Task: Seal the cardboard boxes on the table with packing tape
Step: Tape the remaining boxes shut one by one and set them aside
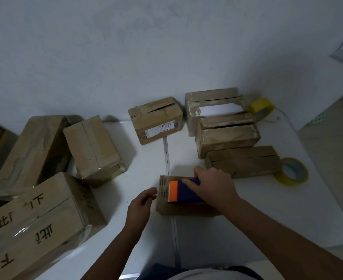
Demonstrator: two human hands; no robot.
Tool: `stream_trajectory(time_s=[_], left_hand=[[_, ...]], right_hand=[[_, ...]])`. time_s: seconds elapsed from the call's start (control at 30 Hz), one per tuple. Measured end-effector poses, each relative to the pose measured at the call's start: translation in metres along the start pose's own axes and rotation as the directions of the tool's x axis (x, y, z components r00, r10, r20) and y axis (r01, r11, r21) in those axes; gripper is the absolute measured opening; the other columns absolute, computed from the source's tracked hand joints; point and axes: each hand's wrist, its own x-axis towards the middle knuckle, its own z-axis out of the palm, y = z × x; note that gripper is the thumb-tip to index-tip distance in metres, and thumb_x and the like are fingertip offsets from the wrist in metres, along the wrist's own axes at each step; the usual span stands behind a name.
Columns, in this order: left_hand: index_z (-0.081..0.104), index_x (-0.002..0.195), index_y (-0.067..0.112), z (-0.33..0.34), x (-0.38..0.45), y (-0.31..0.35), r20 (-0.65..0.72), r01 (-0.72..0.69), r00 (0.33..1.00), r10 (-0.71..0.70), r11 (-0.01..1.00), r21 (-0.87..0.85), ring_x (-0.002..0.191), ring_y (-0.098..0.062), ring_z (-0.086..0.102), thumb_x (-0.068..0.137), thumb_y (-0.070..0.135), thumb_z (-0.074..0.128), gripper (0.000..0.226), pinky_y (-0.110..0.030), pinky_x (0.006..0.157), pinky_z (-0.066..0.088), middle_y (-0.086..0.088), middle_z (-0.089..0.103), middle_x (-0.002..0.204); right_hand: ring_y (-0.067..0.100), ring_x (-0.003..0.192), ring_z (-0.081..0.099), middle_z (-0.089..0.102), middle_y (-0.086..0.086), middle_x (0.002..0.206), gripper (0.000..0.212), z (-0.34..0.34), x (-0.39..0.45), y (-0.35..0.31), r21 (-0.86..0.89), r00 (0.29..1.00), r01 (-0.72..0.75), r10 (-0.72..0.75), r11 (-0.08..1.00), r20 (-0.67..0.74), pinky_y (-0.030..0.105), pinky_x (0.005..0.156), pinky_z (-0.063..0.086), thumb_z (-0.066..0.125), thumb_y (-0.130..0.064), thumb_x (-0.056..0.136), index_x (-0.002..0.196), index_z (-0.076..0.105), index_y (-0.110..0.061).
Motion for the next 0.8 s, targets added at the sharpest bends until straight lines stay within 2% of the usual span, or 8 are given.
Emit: stream_trajectory(time_s=[0.07, 0.2, 0.33, 0.4, 0.47, 0.53, 0.67, 0.8], left_hand=[[0.067, 0.124, 0.035, 0.0, -0.006, 0.008, 0.099, -0.068, 0.993, 0.06, 0.995, 0.071, 0.115, -0.002, 0.06, 0.094, -0.011, 0.041, 0.061, -0.025, 0.099, 0.048, 0.016, 0.069, 0.121], [0.038, 0.15, 0.03, -0.002, -0.004, 0.019, 0.295, -0.176, 0.954, 0.06, 0.906, 0.385, 0.136, -0.015, 0.047, 0.085, -0.017, 0.034, 0.081, -0.015, 0.096, 0.037, 0.001, 0.053, 0.144], [0.009, 0.157, 0.03, -0.022, 0.013, 0.037, 0.454, -0.217, 0.891, 0.026, 0.902, 0.374, 0.146, -0.008, 0.019, 0.092, 0.007, 0.063, 0.088, -0.019, 0.108, 0.027, 0.01, 0.02, 0.158], [-0.009, 0.157, 0.028, -0.024, 0.024, 0.048, 0.599, -0.423, 0.797, 0.076, 0.779, 0.464, 0.146, -0.004, -0.001, 0.086, 0.032, 0.075, 0.11, -0.028, 0.118, 0.013, 0.016, -0.002, 0.159], [-0.015, 0.156, 0.028, -0.017, 0.034, 0.052, 0.688, -0.61, 0.72, 0.093, 0.557, 0.563, 0.148, -0.01, -0.014, 0.079, 0.05, 0.077, 0.122, -0.041, 0.121, -0.001, 0.011, -0.015, 0.163], [-0.01, 0.157, 0.028, -0.011, 0.045, 0.047, 0.7, -0.668, 0.704, 0.12, 0.447, 0.594, 0.151, -0.014, -0.012, 0.075, 0.06, 0.076, 0.123, -0.048, 0.123, -0.004, 0.007, -0.008, 0.166], [0.006, 0.156, 0.034, -0.016, 0.057, 0.04, 0.712, -0.721, 0.66, 0.24, 0.47, 0.509, 0.148, -0.011, 0.015, 0.071, 0.069, 0.072, 0.113, -0.052, 0.122, 0.01, 0.008, 0.016, 0.161], [0.009, 0.156, 0.033, -0.016, 0.058, 0.04, 0.72, -0.737, 0.647, 0.25, 0.447, 0.507, 0.147, -0.011, 0.019, 0.07, 0.073, 0.069, 0.113, -0.051, 0.122, 0.013, 0.008, 0.019, 0.16]], right_hand=[[0.014, 0.077, 0.058, 0.063, -0.001, 0.089, 0.046, 0.0, 0.001, 0.0, -0.001, 1.0, -0.001, 0.001, 1.0, -0.004, 0.026, 0.064, 0.044, 0.037, -0.065, 0.093, 0.099, 0.051, -0.021], [0.017, 0.08, 0.062, 0.064, 0.001, 0.089, 0.048, 0.002, 0.004, 0.0, -0.009, 1.0, -0.029, 0.029, 1.0, -0.003, 0.03, 0.068, 0.051, 0.037, -0.067, 0.092, 0.099, 0.052, -0.021], [0.018, 0.082, 0.062, 0.064, 0.002, 0.09, 0.05, 0.001, 0.005, -0.001, -0.023, 0.999, -0.035, 0.035, 0.999, 0.002, 0.031, 0.07, 0.053, 0.036, -0.067, 0.092, 0.1, 0.053, -0.02], [0.017, 0.082, 0.062, 0.063, 0.001, 0.09, 0.05, -0.001, 0.005, -0.003, -0.028, 0.999, -0.032, 0.033, 0.999, 0.005, 0.031, 0.071, 0.053, 0.037, -0.066, 0.093, 0.102, 0.054, -0.02], [0.017, 0.082, 0.06, 0.063, 0.001, 0.091, 0.049, -0.003, 0.005, -0.004, -0.039, 0.999, -0.033, 0.034, 0.999, 0.017, 0.031, 0.072, 0.052, 0.037, -0.065, 0.093, 0.104, 0.054, -0.02], [0.016, 0.079, 0.056, 0.059, 0.001, 0.089, 0.05, -0.005, 0.007, -0.004, -0.054, 0.998, -0.032, 0.034, 0.998, 0.044, 0.03, 0.07, 0.047, 0.038, -0.064, 0.094, 0.105, 0.055, -0.018], [0.016, 0.074, 0.054, 0.054, 0.001, 0.082, 0.055, -0.013, 0.012, 0.003, -0.092, 0.985, -0.017, 0.032, 0.996, 0.168, 0.028, 0.065, 0.045, 0.038, -0.065, 0.093, 0.099, 0.06, -0.016], [0.015, 0.068, 0.054, 0.051, 0.0, 0.073, 0.055, -0.018, 0.011, 0.013, -0.074, 0.974, 0.016, 0.002, 0.997, 0.227, 0.028, 0.062, 0.048, 0.037, -0.067, 0.092, 0.084, 0.057, -0.017]])
